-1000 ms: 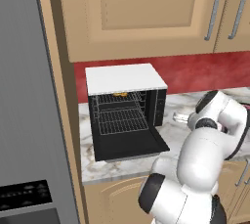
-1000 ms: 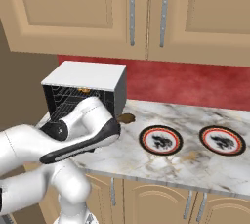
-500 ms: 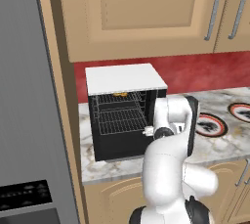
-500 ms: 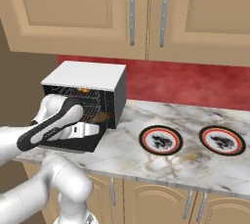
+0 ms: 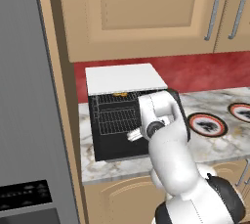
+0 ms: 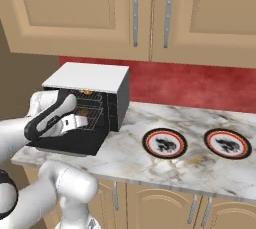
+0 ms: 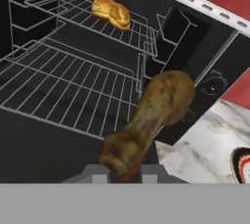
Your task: Open the toaster oven door. Place the bread on the top rack in the toaster oven and place the chicken drumstick on the bottom rack.
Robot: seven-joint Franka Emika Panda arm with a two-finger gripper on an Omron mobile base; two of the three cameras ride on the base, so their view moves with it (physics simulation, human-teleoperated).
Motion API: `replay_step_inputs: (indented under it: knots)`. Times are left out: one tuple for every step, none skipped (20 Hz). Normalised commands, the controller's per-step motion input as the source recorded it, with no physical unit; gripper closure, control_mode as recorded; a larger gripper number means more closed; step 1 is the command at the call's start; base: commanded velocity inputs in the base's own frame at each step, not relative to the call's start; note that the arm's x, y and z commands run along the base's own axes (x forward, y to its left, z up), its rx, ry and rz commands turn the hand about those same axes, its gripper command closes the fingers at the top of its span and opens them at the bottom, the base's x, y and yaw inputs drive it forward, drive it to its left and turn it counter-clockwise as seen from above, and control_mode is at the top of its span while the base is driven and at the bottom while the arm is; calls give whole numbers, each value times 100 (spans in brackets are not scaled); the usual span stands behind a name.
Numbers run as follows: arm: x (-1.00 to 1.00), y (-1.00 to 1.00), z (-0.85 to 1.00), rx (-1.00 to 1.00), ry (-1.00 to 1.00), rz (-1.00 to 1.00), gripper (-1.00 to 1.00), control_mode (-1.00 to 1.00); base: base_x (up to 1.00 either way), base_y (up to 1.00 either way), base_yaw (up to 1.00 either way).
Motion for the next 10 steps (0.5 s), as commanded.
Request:
replay_step_inputs:
  knots:
    - [4,65,20,0,43,25,100,-100,0,0,0]
    - [16,46,7,0,36,23,100,-100,0,0,0]
    - [26,48,0,0,35,21,100,-100,0,0,0]
    - [33,64,-13,0,40,19,100,-100,0,0,0]
    - [32,60,-10,0,34,17,100,-100,0,0,0]
    - [34,51,-11,0,29,16,100,-100,0,0,0]
    - [40,41,-2,0,28,13,100,-100,0,0,0]
    - [31,36,0,1,25,12,100,-100,0,0,0]
    - [32,24,0,3,18,8,100,-100,0,0,0]
    - [30,16,3,6,15,7,100,-100,0,0,0]
